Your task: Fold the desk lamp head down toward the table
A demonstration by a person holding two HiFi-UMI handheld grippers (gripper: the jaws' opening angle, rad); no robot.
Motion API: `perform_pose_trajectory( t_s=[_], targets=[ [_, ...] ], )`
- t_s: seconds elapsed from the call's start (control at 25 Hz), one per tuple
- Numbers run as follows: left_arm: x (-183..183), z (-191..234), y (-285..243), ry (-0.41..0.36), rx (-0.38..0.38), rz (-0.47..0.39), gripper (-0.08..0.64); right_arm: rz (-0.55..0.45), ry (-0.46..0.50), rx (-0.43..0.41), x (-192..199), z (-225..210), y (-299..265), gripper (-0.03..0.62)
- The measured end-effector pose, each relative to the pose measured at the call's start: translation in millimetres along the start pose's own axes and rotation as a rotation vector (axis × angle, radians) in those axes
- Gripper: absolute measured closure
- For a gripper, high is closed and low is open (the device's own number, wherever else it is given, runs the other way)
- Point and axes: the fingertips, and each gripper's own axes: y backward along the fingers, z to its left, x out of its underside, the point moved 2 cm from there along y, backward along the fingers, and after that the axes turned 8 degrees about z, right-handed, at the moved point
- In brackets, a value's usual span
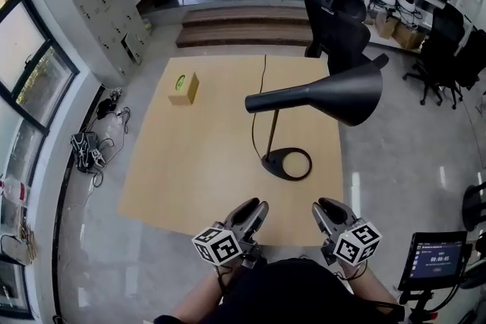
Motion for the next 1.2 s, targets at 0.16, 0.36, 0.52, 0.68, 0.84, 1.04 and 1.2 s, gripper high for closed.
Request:
perform_pose_trajectory(
  t_s=[0.16,0.36,0.52,0.68,0.84,1.04,1.2],
  targets=[
    [-31.9,3.2,-8.5,-0.052,0.065,0.024,0.397,-0.080,-0.047,0.083,-27.2,-9.0,2.1,0.499],
    [-86.9,-3.3,-18.9,-0.227,0.110,-0.008,0.397,-0.218,0.012,0.144,-95.9,-14.8,25.1,0.499],
    [-133.8,-5.5,-25.7,-0.303,0.094,-0.074,0.397,-0.359,0.133,0.222,-164.2,-9.1,54.3,0.499],
    [-165.8,-15.8,-35.3,-0.335,0.090,-0.154,0.397,-0.533,0.214,0.267,-224.8,-4.3,87.6,0.499],
    [-190.5,-14.0,-33.2,-0.362,0.024,-0.240,0.397,-0.617,0.242,0.281,-257.1,-6.0,97.2,0.499],
    [-211.9,-24.6,-41.1,-0.395,-0.032,-0.288,0.396,-0.645,0.204,0.211,-283.7,-18.2,96.2,0.499],
    [-215.1,-21.3,-50.8,-0.325,-0.036,-0.283,0.396,-0.622,0.194,0.158,-287.2,-19.8,87.2,0.499]
  ],
)
